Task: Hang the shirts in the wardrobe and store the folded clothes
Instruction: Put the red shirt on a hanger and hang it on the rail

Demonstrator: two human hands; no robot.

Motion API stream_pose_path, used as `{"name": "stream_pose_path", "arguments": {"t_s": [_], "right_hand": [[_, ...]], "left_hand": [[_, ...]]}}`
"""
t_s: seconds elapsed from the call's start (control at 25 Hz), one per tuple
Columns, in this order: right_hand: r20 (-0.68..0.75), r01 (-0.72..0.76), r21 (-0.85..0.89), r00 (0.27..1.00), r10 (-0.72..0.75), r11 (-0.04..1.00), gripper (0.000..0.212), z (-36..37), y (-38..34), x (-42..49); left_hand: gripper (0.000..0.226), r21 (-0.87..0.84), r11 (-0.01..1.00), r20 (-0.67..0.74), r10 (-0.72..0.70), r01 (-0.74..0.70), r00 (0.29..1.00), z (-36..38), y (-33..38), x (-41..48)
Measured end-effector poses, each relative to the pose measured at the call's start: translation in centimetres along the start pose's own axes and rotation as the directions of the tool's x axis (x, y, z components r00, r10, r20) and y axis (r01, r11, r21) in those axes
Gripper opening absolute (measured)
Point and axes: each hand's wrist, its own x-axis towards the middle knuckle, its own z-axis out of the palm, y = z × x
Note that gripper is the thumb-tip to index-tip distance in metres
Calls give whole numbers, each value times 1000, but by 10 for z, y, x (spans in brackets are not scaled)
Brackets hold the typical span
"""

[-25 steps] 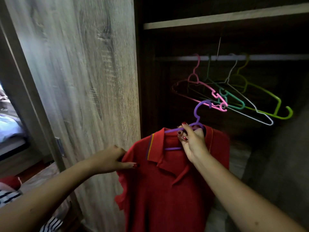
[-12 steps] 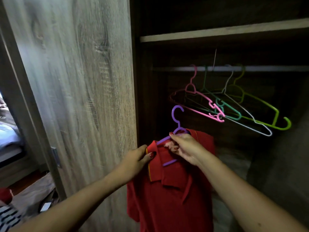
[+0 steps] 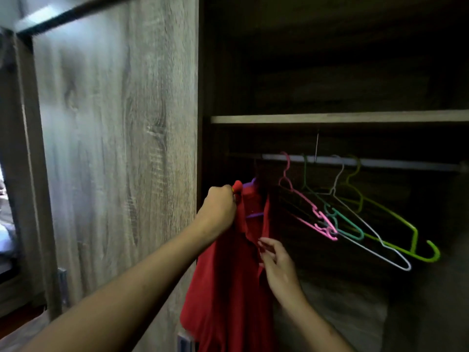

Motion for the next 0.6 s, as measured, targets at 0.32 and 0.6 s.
{"name": "stream_pose_path", "arguments": {"t_s": [0.32, 0.6], "right_hand": [[161, -128, 62, 980, 117, 990, 34, 2, -14, 18], [132, -134, 70, 983, 124, 989, 32, -11, -2, 36]], "left_hand": [[29, 18, 998, 10, -66, 66, 998, 16, 6, 50], [25, 90, 987, 71, -141, 134, 987, 42, -12, 65]]}}
